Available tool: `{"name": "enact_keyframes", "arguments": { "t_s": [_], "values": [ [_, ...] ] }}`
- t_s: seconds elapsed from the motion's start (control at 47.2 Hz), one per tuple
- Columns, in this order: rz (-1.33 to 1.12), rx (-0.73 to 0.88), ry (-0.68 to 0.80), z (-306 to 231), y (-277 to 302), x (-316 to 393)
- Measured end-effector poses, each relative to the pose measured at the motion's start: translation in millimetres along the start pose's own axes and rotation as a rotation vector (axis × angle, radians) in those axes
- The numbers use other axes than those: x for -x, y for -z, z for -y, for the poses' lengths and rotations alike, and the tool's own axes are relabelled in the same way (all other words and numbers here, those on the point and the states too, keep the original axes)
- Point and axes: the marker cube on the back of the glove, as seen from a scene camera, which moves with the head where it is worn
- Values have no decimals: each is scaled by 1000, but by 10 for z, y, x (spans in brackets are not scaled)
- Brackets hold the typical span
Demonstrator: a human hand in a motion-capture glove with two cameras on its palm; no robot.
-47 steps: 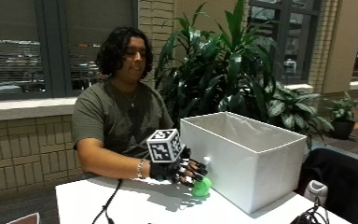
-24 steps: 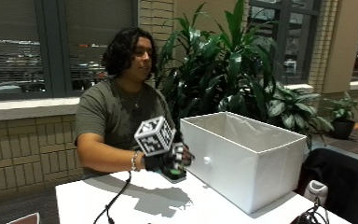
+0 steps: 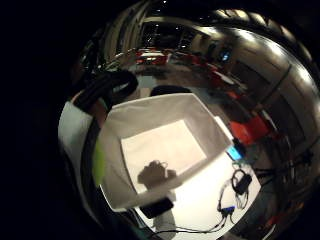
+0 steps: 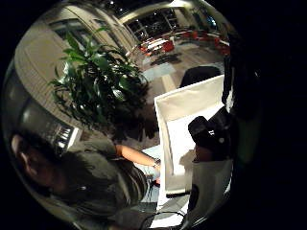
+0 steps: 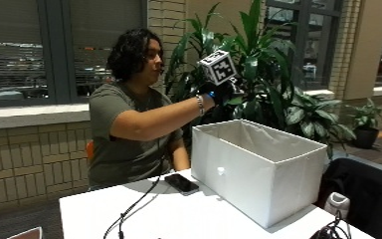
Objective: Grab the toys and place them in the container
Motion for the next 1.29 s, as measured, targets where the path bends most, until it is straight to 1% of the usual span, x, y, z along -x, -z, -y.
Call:
{"name": "enact_keyframes", "arguments": {
  "t_s": [0.042, 0.127, 0.191, 0.275, 0.381, 0.53, 0.572, 0.614, 0.635, 0.657, 0.678, 0.741, 0.847, 0.911, 0.995, 1.144, 1.292],
  "values": [
    [-14, 36, 8, 148, -129, -54],
    [2, 107, -62, 308, -345, -187],
    [20, 146, -91, 266, -409, -332],
    [60, 152, -134, 71, -319, -388],
    [36, 180, -112, -444, -54, -238],
    [16, 265, -111, -1447, 385, -69],
    [-100, 304, -92, -1798, 445, -139],
    [-296, 339, -56, -2174, 476, -283],
    [-354, 351, -38, -2341, 484, -312],
    [-351, 361, -28, -2491, 488, -273],
    [-298, 368, -32, -2633, 490, -177],
    [-148, 380, -114, -3073, 478, 118],
    [-142, 388, -294, -3695, 472, 188],
    [-144, 375, -420, -3962, 524, 118],
    [-185, 339, -513, -4277, 633, 98],
    [-275, 282, -584, -4537, 794, 84],
    [-271, 262, -595, -4606, 844, 66]
  ]
}}
